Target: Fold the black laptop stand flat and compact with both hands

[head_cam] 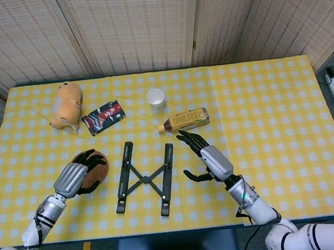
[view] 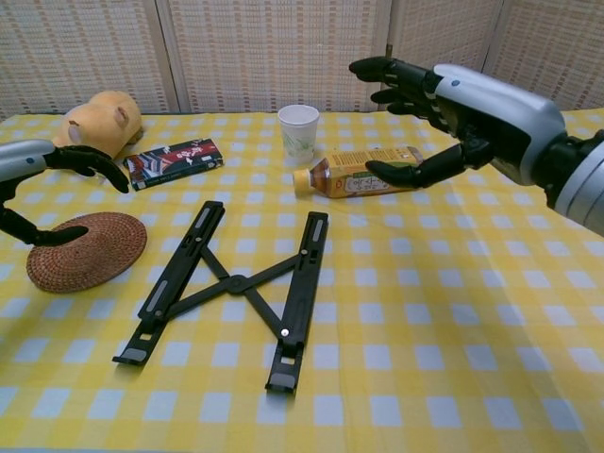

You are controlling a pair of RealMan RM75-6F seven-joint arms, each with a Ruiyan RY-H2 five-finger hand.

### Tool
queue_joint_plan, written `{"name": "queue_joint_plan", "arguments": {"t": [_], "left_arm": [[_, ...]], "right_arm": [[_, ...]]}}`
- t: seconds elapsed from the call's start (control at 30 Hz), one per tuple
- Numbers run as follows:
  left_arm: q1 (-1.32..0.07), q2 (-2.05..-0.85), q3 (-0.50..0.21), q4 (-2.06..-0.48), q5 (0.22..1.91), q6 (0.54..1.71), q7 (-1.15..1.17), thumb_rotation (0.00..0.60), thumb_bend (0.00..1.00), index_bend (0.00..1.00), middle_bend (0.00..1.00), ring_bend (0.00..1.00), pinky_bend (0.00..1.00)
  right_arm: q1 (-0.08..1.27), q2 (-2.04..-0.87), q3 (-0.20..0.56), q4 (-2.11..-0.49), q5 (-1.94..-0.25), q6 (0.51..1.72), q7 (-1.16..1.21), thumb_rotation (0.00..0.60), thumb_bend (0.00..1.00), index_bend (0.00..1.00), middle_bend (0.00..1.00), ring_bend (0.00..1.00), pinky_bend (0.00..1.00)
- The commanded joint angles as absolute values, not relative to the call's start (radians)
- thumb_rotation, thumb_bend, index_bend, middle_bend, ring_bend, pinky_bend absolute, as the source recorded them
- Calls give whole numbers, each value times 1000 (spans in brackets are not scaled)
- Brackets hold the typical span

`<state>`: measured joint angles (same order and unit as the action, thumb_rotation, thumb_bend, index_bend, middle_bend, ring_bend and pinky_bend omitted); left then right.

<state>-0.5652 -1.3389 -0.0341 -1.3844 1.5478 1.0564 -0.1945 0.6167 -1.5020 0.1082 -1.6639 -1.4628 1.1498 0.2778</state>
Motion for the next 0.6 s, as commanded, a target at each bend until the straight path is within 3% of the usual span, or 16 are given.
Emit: {"name": "queue_joint_plan", "arguments": {"t": [0.03, 0.23, 0.6], "left_arm": [[-628, -1401, -57, -1294, 1526, 981, -105, 600, 394, 279, 202, 70, 147], [-685, -1510, -63, -1140, 1527, 934, 12, 600, 307, 204, 151, 30, 115], [-744, -1672, -79, -951, 1517, 920, 36, 600, 221, 119, 100, 0, 69]], "right_arm": [[626, -1455, 42, -1659, -1558, 1122, 197, 600, 395, 0, 0, 0, 0], [628, -1429, 8, -1657, -1595, 1098, 131, 600, 395, 0, 0, 0, 0], [631, -1447, 13, -1609, -1593, 1080, 39, 600, 394, 0, 0, 0, 0]]}}
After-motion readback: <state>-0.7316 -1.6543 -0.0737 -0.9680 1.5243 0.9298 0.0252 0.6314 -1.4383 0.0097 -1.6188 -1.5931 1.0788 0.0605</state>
